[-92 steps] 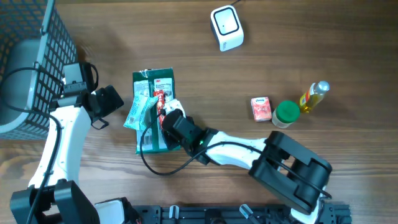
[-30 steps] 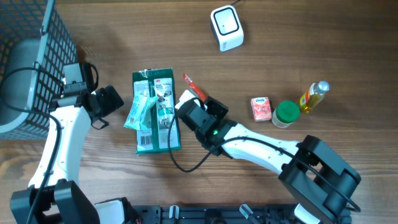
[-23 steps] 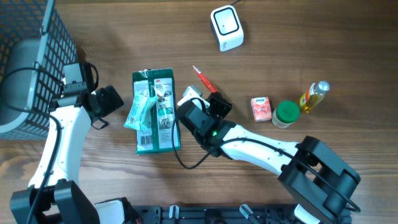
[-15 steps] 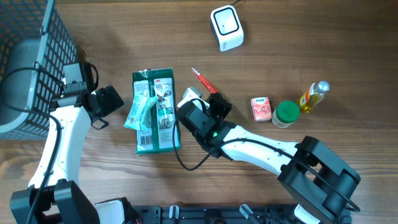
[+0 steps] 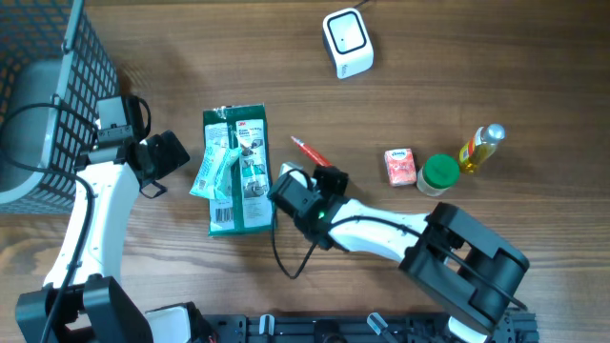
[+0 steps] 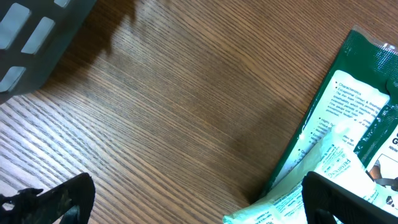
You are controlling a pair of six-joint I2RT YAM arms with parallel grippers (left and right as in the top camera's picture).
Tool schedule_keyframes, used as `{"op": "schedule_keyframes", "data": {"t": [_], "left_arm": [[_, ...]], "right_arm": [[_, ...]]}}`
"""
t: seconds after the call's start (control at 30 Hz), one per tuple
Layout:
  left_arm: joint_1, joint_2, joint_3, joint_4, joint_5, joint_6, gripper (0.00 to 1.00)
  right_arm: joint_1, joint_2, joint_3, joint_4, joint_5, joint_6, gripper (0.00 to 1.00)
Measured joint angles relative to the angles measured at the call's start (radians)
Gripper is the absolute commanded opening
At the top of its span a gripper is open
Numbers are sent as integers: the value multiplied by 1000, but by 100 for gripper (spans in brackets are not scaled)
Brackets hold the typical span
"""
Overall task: Scan the item barcode
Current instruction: 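Lift the red Nescafe stick and carry it right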
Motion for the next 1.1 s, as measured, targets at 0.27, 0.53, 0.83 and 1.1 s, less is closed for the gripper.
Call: {"op": "schedule_keyframes", "data": {"t": [0.27,0.53,0.83,1.1], "left_arm": [[0,0,0,0,0,0,100],[0,0,0,0,0,0,100],[0,0,0,0,0,0,100],[0,0,0,0,0,0,100]], "right_arm": [[63,0,-1,-31,-6,-29,49],[47,-78,-1,-111,-134,128,62],[-185,-328,16,-173,-531,483,45],[-207,-167,7,-136,-691,496,41]]}}
